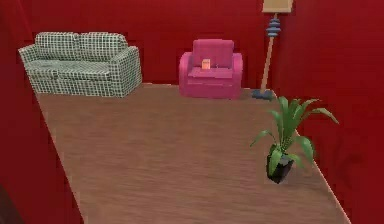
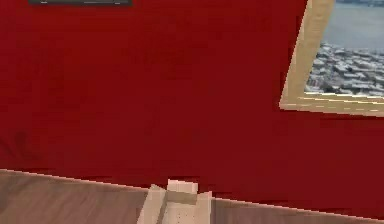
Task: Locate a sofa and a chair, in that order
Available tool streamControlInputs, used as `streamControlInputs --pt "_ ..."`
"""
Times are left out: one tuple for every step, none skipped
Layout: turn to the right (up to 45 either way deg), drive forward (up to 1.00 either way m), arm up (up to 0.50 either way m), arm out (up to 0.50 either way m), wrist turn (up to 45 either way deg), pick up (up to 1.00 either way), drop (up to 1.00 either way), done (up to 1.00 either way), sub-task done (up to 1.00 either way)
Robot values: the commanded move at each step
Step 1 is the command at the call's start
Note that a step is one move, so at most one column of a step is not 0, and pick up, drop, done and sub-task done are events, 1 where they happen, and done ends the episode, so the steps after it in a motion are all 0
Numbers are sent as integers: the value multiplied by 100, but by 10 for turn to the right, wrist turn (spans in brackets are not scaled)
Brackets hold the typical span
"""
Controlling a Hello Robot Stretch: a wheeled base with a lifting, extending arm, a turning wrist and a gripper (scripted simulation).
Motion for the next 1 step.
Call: streamControlInputs --pt "0 90 0 0 0 0 0 0 0"
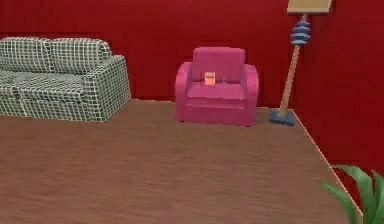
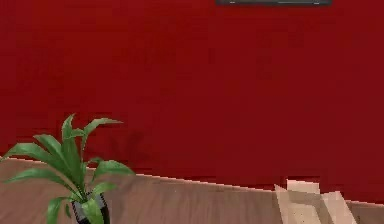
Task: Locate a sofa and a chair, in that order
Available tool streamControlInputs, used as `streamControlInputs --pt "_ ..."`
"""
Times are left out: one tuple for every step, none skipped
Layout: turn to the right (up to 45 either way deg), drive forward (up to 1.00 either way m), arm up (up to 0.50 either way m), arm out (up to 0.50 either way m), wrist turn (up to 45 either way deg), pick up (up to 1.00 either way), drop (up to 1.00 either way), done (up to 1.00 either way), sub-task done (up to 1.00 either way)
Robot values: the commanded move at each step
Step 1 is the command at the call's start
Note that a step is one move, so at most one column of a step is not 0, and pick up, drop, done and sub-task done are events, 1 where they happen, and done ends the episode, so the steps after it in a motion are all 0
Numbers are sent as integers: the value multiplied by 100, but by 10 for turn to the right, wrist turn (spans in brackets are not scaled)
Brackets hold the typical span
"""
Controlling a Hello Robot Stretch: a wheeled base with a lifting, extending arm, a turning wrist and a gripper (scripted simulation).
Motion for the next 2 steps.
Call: streamControlInputs --pt "-270 0 0 0 0 0 0 0 0" --pt "0 100 0 0 0 0 0 0 0"
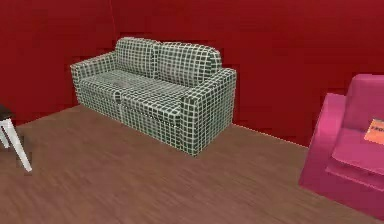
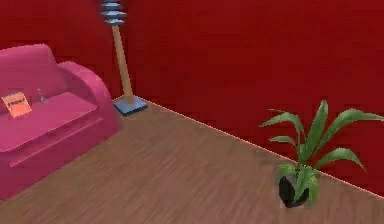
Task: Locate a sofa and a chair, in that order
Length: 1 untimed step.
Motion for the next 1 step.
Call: streamControlInputs --pt "0 100 0 0 0 0 0 0 0"
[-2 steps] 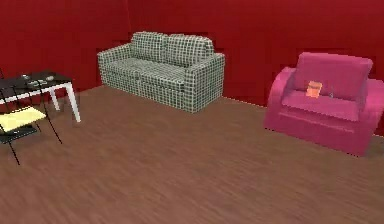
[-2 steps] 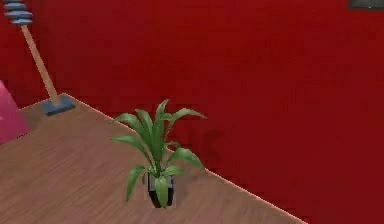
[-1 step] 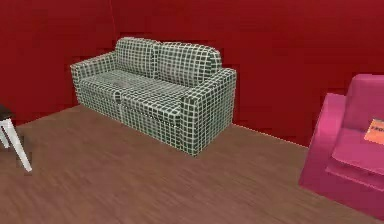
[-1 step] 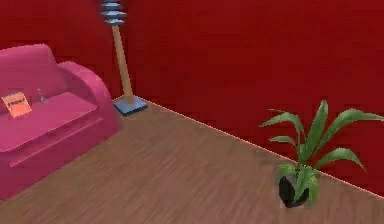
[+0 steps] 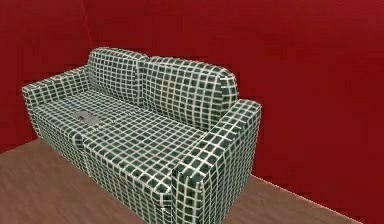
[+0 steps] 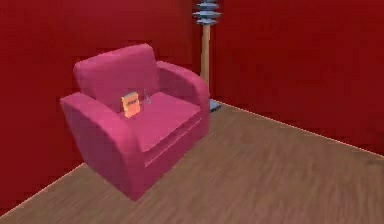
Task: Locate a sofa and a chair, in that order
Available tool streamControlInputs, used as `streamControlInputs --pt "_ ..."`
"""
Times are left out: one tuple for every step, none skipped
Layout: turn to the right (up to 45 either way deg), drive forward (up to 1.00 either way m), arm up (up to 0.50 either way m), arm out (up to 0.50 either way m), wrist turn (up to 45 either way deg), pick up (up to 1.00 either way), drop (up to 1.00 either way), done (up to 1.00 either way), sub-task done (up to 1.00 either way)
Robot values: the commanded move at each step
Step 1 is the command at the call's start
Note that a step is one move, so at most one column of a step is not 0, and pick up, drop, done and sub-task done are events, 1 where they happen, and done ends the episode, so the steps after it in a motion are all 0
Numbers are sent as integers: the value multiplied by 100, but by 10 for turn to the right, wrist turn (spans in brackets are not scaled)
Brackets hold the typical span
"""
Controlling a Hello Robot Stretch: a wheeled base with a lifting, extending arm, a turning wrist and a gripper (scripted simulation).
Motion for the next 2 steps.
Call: streamControlInputs --pt "-450 0 0 0 0 0 0 0 0" --pt "-30 0 0 0 0 0 0 0 0"
